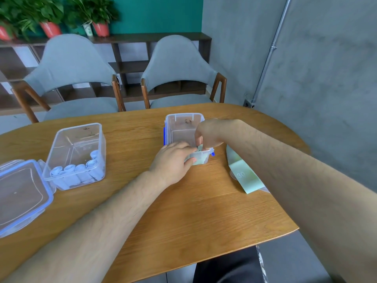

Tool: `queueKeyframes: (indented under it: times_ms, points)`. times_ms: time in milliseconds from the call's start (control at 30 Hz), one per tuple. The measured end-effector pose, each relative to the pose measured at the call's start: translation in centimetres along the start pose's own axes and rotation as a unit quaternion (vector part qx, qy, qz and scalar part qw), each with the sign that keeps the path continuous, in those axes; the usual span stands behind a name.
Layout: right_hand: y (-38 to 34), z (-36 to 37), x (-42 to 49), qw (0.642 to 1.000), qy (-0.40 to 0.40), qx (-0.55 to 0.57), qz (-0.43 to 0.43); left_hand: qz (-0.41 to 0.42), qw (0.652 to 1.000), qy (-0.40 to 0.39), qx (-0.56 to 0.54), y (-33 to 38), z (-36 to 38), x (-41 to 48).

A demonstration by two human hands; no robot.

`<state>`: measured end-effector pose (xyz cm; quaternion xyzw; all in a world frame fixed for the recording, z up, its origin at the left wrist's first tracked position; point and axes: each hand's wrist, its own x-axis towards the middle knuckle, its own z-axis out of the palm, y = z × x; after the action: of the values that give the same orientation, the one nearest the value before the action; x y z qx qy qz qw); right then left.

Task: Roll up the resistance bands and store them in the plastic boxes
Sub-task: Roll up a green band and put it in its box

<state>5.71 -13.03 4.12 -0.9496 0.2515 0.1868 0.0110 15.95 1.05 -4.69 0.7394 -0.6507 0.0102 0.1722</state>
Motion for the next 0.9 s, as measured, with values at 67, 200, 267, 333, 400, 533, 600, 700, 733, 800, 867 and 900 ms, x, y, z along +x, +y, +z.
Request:
queueKeyframes:
  times_ms: [67, 200, 267, 333, 400, 533, 600, 700, 733, 800, 867, 900]
  points:
    - [0.0, -0.3, 0.1, 1.000, -0.011, -0.004, 0.003, -0.004, 1.000, -0.004, 0.003, 0.1, -0.1, 0.1]
    - [-0.3, -0.9, 0.0, 0.999, -0.042, -0.020, 0.008, -0.007, 1.000, -0.009, 0.006, 0.1, -0.1, 0.2]
    - [-0.3, -1.0, 0.0, 0.998, -0.056, -0.034, 0.009, -0.010, 1.000, -0.009, 0.005, 0.1, -0.1, 0.2]
    - [-0.2, -1.2, 0.1, 0.998, -0.053, -0.015, 0.016, -0.010, 1.000, -0.004, 0.005, 0.2, 0.0, 0.1]
    - [-0.2, -1.0, 0.2, 0.998, -0.051, -0.018, 0.016, -0.012, 1.000, -0.004, 0.003, 0.2, -0.1, 0.1]
    - [-0.4, 0.0, 0.8, 0.998, -0.036, -0.043, 0.026, -0.016, 1.000, -0.003, -0.002, 0.2, -0.1, 0.1]
    - [-0.6, 0.2, 0.6, 0.998, -0.042, -0.051, 0.024, -0.019, 1.000, -0.005, -0.007, 0.2, 0.0, 0.0]
    - [-0.3, 0.1, -0.1, 0.999, -0.041, -0.009, 0.023, -0.017, 1.000, -0.014, -0.008, 0.2, -0.3, 0.1]
    - [-0.1, 0.3, -0.2, 0.999, -0.035, 0.013, 0.023, -0.019, 1.000, -0.019, -0.010, 0.2, -0.4, 0.3]
    - [0.1, 0.9, -0.3, 0.998, -0.022, 0.048, 0.031, -0.023, 0.999, -0.026, -0.012, 0.2, -0.7, 0.5]
    - [0.3, 1.6, -0.2, 0.997, -0.007, 0.062, 0.041, -0.028, 0.999, -0.029, -0.011, 0.4, -0.8, 0.6]
    - [0.3, 1.9, -0.2, 0.997, 0.000, 0.065, 0.045, -0.030, 0.999, -0.030, -0.011, 0.4, -0.8, 0.6]
